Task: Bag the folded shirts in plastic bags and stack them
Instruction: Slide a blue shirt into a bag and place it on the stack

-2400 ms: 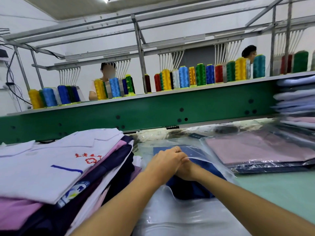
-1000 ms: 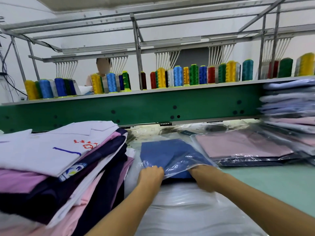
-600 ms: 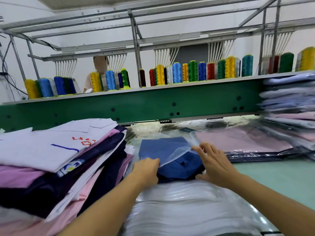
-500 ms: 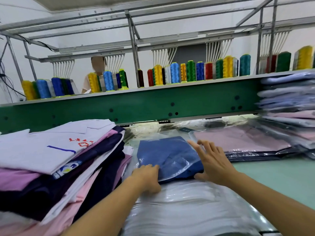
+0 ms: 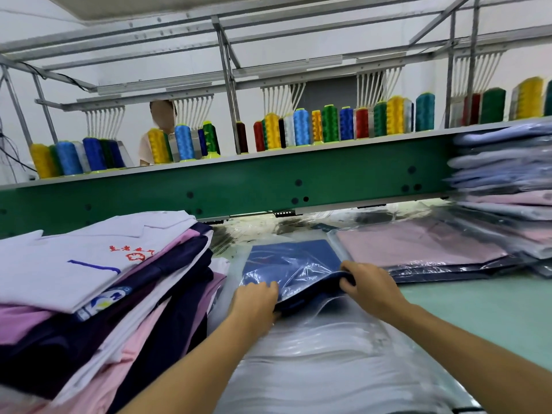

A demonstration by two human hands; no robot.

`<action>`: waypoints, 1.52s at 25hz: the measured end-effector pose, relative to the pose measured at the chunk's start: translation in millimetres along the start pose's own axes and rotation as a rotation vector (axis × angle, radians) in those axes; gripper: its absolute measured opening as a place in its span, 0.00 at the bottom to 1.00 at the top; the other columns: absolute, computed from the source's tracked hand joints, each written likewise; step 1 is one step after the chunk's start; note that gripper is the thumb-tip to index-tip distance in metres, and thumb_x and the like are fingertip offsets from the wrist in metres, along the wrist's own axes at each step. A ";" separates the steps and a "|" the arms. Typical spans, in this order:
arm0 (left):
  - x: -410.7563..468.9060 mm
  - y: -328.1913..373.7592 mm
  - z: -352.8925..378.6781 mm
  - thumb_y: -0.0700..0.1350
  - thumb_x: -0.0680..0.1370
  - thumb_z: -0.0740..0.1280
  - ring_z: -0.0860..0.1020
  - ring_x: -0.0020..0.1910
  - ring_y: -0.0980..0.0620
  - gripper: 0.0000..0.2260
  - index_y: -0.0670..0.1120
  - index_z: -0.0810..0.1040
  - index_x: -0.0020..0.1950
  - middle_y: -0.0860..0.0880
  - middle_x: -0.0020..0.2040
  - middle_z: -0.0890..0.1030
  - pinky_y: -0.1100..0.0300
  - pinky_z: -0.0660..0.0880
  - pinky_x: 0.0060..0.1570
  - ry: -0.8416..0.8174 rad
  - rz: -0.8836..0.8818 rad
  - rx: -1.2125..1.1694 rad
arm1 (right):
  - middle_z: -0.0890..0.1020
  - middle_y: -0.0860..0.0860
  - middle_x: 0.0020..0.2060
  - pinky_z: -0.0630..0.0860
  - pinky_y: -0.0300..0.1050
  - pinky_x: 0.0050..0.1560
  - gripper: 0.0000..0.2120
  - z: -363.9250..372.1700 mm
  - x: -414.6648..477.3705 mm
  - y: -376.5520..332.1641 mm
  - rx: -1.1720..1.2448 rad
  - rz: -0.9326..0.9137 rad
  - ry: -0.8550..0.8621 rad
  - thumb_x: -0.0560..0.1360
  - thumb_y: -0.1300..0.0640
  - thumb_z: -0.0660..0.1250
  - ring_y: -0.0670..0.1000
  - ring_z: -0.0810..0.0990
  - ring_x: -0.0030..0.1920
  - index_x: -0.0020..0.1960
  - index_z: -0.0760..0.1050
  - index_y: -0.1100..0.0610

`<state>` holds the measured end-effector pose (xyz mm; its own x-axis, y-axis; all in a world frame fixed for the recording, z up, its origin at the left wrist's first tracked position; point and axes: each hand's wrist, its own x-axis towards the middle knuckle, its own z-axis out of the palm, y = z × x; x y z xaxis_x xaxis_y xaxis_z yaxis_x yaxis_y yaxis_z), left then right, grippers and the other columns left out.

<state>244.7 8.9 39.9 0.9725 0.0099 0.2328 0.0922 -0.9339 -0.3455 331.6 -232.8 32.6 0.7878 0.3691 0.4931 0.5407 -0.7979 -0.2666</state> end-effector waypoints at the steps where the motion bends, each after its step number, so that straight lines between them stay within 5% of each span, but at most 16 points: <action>1: -0.7 -1.0 -2.2 0.46 0.77 0.71 0.80 0.55 0.43 0.20 0.45 0.67 0.65 0.47 0.57 0.80 0.53 0.71 0.42 0.002 0.015 0.049 | 0.80 0.49 0.38 0.67 0.48 0.35 0.03 -1.4 -1.3 -0.6 0.039 -0.003 0.004 0.77 0.52 0.63 0.56 0.75 0.37 0.47 0.72 0.51; 4: 1.9 -5.6 -9.7 0.34 0.70 0.74 0.80 0.55 0.43 0.29 0.45 0.65 0.65 0.47 0.56 0.79 0.54 0.68 0.41 -0.009 -0.003 0.090 | 0.77 0.47 0.35 0.67 0.48 0.33 0.04 -8.0 -5.9 -2.1 0.018 -0.115 -0.002 0.77 0.54 0.64 0.55 0.75 0.35 0.46 0.68 0.50; 8: 3.3 -18.6 -28.4 0.31 0.69 0.72 0.76 0.56 0.43 0.30 0.46 0.64 0.66 0.46 0.54 0.79 0.54 0.66 0.43 0.027 0.029 0.096 | 0.74 0.44 0.37 0.70 0.49 0.35 0.13 -21.6 -6.6 -2.6 -0.022 -0.201 -0.009 0.71 0.64 0.65 0.56 0.73 0.37 0.47 0.67 0.49; 14: -33.2 -34.3 -17.8 0.34 0.77 0.62 0.76 0.56 0.40 0.15 0.45 0.68 0.62 0.42 0.58 0.76 0.49 0.72 0.48 -0.317 0.216 -0.062 | 0.74 0.41 0.34 0.68 0.42 0.37 0.19 -22.4 -21.2 8.6 -0.006 -0.186 -0.479 0.71 0.68 0.61 0.43 0.71 0.36 0.43 0.70 0.42; 20: -45.0 -37.1 -31.2 0.31 0.78 0.59 0.78 0.57 0.39 0.16 0.43 0.69 0.63 0.41 0.59 0.76 0.52 0.68 0.44 -0.238 0.134 0.064 | 0.69 0.46 0.28 0.60 0.44 0.34 0.12 -18.5 -21.4 -3.1 -0.002 -0.260 -0.329 0.66 0.67 0.58 0.46 0.63 0.31 0.35 0.64 0.51; 25: -56.5 -52.5 -30.1 0.37 0.76 0.62 0.77 0.55 0.41 0.12 0.49 0.70 0.56 0.45 0.57 0.73 0.46 0.77 0.53 -0.496 0.115 -0.088 | 0.68 0.45 0.30 0.64 0.42 0.35 0.15 -23.0 -25.3 -7.8 0.202 -0.230 -0.581 0.67 0.69 0.58 0.47 0.64 0.33 0.35 0.68 0.49; 31: -47.3 -49.8 -46.8 0.41 0.74 0.62 0.77 0.50 0.44 0.07 0.51 0.74 0.49 0.49 0.52 0.78 0.53 0.75 0.47 -0.639 0.145 -0.078 | 0.75 0.51 0.33 0.68 0.40 0.35 0.13 -39.4 -24.6 -3.0 0.536 -0.075 -0.948 0.66 0.63 0.61 0.49 0.71 0.33 0.45 0.81 0.56; 34: -36.3 -46.3 -40.1 0.38 0.79 0.60 0.79 0.56 0.41 0.12 0.44 0.79 0.57 0.43 0.59 0.80 0.50 0.76 0.53 -0.499 0.134 0.031 | 0.81 0.55 0.32 0.69 0.40 0.29 0.14 -30.0 -17.5 6.2 0.527 0.037 -0.811 0.75 0.63 0.58 0.51 0.74 0.29 0.44 0.83 0.58; 38: -10.4 -38.8 -31.5 0.37 0.81 0.59 0.79 0.58 0.42 0.11 0.41 0.75 0.62 0.41 0.61 0.77 0.54 0.74 0.49 -0.318 0.030 0.059 | 0.81 0.53 0.26 0.67 0.39 0.23 0.13 -10.7 5.7 0.3 0.423 0.120 -0.487 0.77 0.64 0.59 0.50 0.74 0.22 0.41 0.80 0.56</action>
<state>224.2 33.9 79.5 0.9921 0.1029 -0.0711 0.0658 -0.9131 -0.4024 333.1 -236.0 44.1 0.8397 0.5420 0.0346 0.4318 -0.6276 -0.6479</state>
